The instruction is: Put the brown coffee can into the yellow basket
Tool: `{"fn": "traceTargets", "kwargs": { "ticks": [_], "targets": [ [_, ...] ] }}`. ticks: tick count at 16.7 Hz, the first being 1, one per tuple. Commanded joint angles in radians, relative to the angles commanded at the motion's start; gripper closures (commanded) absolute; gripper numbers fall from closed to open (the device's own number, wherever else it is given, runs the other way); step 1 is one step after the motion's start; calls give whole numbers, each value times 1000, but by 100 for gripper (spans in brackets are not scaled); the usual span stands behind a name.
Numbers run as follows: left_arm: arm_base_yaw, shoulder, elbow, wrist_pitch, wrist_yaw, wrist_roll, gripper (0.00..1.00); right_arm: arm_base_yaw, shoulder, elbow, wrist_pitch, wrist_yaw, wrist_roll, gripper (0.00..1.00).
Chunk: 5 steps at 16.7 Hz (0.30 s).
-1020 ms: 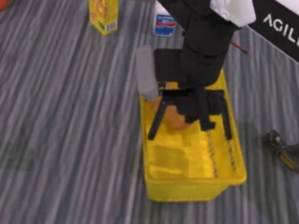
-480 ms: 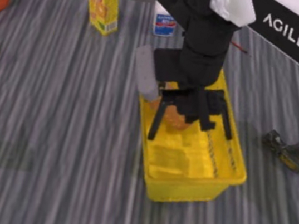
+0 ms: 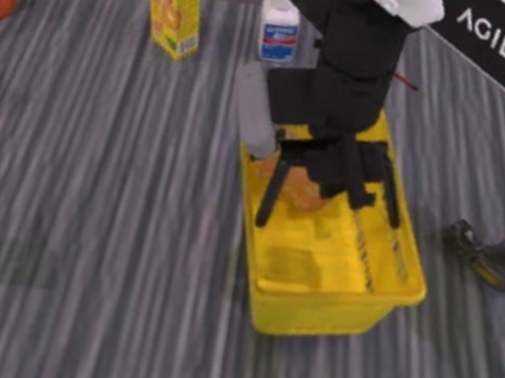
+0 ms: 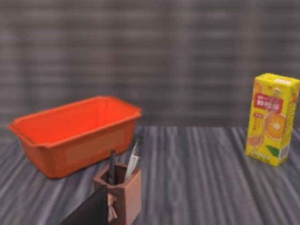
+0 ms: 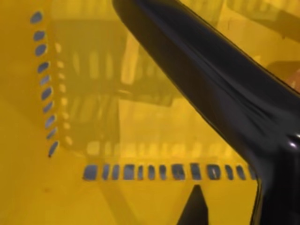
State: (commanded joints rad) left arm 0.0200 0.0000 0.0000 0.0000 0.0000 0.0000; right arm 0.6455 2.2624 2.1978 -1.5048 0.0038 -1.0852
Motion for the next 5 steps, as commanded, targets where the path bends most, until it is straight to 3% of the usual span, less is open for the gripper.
{"fn": "traceTargets", "kwargs": {
  "ticks": [5],
  "targets": [
    [0, 0, 0, 0, 0, 0, 0, -16, -11, 106, -118, 0, -23, 100]
  ]
}}
